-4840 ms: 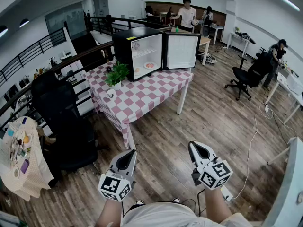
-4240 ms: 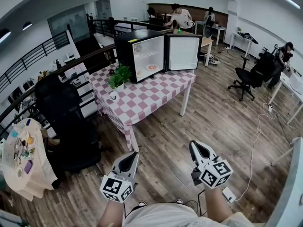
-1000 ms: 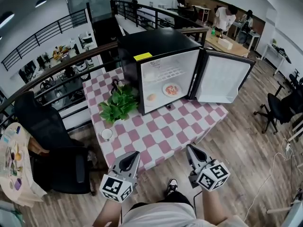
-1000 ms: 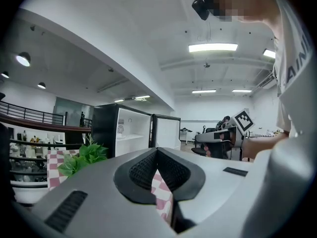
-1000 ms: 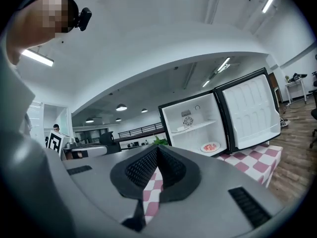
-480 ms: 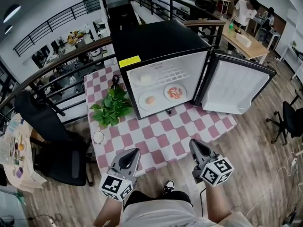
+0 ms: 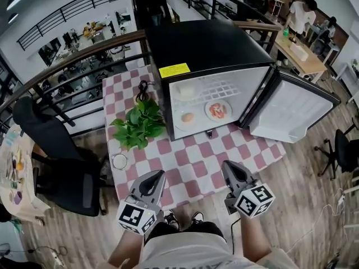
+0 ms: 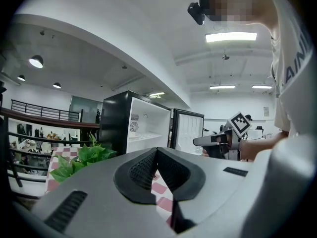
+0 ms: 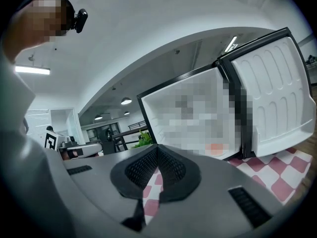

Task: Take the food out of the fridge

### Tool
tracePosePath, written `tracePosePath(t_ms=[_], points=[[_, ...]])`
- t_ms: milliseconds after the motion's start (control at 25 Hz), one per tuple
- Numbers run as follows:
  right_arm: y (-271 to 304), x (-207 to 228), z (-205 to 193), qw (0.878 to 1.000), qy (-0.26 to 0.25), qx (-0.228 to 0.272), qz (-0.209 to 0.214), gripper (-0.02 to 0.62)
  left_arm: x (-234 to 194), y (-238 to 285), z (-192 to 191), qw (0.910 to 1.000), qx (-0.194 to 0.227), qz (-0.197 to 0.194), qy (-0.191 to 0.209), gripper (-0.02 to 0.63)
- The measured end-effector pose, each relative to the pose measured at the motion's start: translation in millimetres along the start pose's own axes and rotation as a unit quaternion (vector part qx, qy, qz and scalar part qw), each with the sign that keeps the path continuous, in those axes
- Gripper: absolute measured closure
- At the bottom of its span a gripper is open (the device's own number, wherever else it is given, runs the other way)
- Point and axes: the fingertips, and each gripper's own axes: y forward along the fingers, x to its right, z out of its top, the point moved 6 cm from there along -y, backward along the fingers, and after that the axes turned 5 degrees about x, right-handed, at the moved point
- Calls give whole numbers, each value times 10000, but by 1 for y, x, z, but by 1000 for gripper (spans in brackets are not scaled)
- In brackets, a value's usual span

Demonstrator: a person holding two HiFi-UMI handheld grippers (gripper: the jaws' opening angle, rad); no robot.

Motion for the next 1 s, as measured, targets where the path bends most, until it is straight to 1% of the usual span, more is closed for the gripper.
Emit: tracePosePath(t_ms=[160, 320, 440, 560, 640, 720, 920, 960, 1000], points=[[20, -15, 3, 9999, -27, 6, -158, 577, -29, 1, 4, 9997, 146, -159, -88, 599], [40, -26, 4, 9999, -38, -13, -129, 577, -49, 1, 3, 9997, 160, -153, -139, 600], [48, -17, 3, 9998, 53, -80, -163, 577, -49, 6, 1, 9997, 134, -128, -182, 600], [58, 0, -1, 9992, 302, -216, -177, 577, -49, 12, -3, 9997, 73, 55, -223, 600], [66, 15, -4, 9977, 569, -332, -171, 577, -46, 16, -5, 9993, 56, 190, -304, 600], [74, 31, -8, 9940, 977, -463, -158, 576, -41, 22, -8, 9992, 17, 241, -328, 600], [107, 64, -29, 9794, 1857, -737, -298, 572, -38, 34, -12, 9987, -32, 399, -324, 600], [115, 69, -35, 9745, 2086, -764, -320, 561, -37, 35, -14, 9985, -50, 432, -336, 600], [123, 73, -40, 9679, 2368, -780, -322, 515, -37, 35, -15, 9983, -76, 456, -351, 599]])
